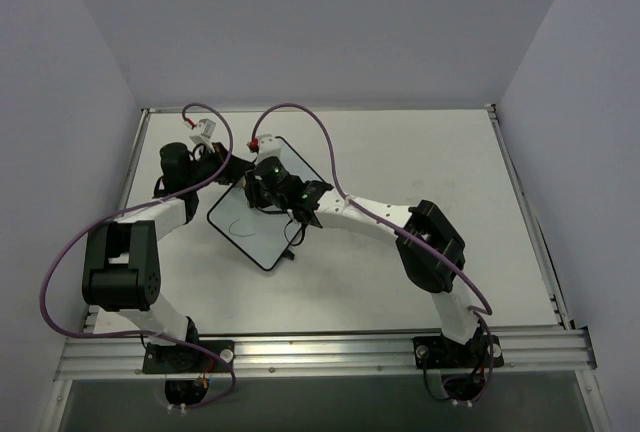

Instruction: Erase the whiteboard

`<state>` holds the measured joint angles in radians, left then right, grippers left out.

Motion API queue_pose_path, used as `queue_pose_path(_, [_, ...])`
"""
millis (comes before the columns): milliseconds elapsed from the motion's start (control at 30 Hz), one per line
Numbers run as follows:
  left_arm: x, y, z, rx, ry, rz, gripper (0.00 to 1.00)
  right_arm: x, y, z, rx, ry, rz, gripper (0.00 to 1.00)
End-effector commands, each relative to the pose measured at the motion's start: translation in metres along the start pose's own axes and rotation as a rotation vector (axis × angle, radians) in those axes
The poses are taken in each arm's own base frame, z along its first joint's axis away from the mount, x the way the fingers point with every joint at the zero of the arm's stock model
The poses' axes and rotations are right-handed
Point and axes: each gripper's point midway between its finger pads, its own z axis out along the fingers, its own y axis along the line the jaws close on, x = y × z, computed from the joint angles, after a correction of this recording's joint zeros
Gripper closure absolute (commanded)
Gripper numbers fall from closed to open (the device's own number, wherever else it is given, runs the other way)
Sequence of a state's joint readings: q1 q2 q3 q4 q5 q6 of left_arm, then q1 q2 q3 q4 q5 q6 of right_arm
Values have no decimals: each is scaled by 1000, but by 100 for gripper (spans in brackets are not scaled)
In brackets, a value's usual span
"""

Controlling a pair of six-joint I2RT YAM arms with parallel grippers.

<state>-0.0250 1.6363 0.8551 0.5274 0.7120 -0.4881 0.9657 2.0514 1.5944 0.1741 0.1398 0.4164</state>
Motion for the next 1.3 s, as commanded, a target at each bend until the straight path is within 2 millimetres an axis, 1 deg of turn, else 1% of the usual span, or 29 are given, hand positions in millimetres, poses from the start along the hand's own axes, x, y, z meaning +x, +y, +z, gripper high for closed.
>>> queue_pose_path(0, [-19,-9,1,35,-53,84,98,13,39,-3,-101,40,-33,100])
queue_pose_path(133, [-18,-10,1,35,-53,84,98,12,42,-7,-122,50,-31,100])
queue_pose_path(167, [-18,-10,1,37,-51,85,98,14,42,-8,-122,55,-36,100])
queue_pose_path(233, [-18,-10,1,38,-52,86,98,13,39,-9,-120,54,-37,100])
queue_pose_path(300, [-19,-11,1,37,-53,86,98,17,34,-8,-111,65,-36,100])
queue_pose_path(433, [-19,-11,0,37,-54,88,98,18,10,-3,-92,88,9,100])
queue_pose_path(467, [-19,-11,0,36,-55,88,98,15,-1,-2,-95,94,31,100])
queue_pose_path(500, [-19,-11,0,37,-54,88,98,10,-6,-4,-92,86,46,100])
queue_pose_path(533, [-19,-10,0,35,-56,88,98,11,-14,-4,-76,87,54,100])
queue_pose_path(567, [-19,-11,0,36,-55,88,98,6,-26,-3,-53,81,67,100])
queue_pose_path(633, [-18,-11,1,35,-54,87,98,2,-37,-5,-22,82,83,100])
queue_pose_path(667, [-19,-11,1,36,-56,91,98,-1,-46,-5,-6,84,94,100])
queue_pose_path(733, [-18,-12,1,39,-52,90,98,-6,-50,-5,1,80,102,100])
queue_pose_path(800, [-18,-11,1,36,-53,91,98,-7,-59,-4,41,82,104,100])
queue_pose_path(867, [-17,-11,1,37,-50,89,98,-13,-58,-4,39,76,104,100])
queue_pose_path(933, [-17,-11,1,36,-52,91,98,-12,-54,-2,27,83,103,100])
queue_pose_path(1067, [-17,-13,2,38,-50,93,98,-13,-37,-3,-7,70,79,100])
queue_pose_path(1100, [-17,-12,2,36,-52,93,98,-7,-34,-4,-13,77,70,100])
queue_pose_path(1133, [-17,-12,2,37,-51,93,98,-3,-23,-6,-33,77,59,100])
queue_pose_path(1167, [-16,-11,3,36,-49,91,98,-1,-17,-6,-47,70,52,100])
queue_pose_path(1200, [-17,-12,3,37,-51,93,98,6,-13,-6,-53,79,46,100])
queue_pose_path(1233, [-17,-12,3,38,-50,94,98,14,0,-8,-74,87,34,100])
queue_pose_path(1267, [-17,-12,2,37,-52,94,98,16,7,-8,-88,81,30,100])
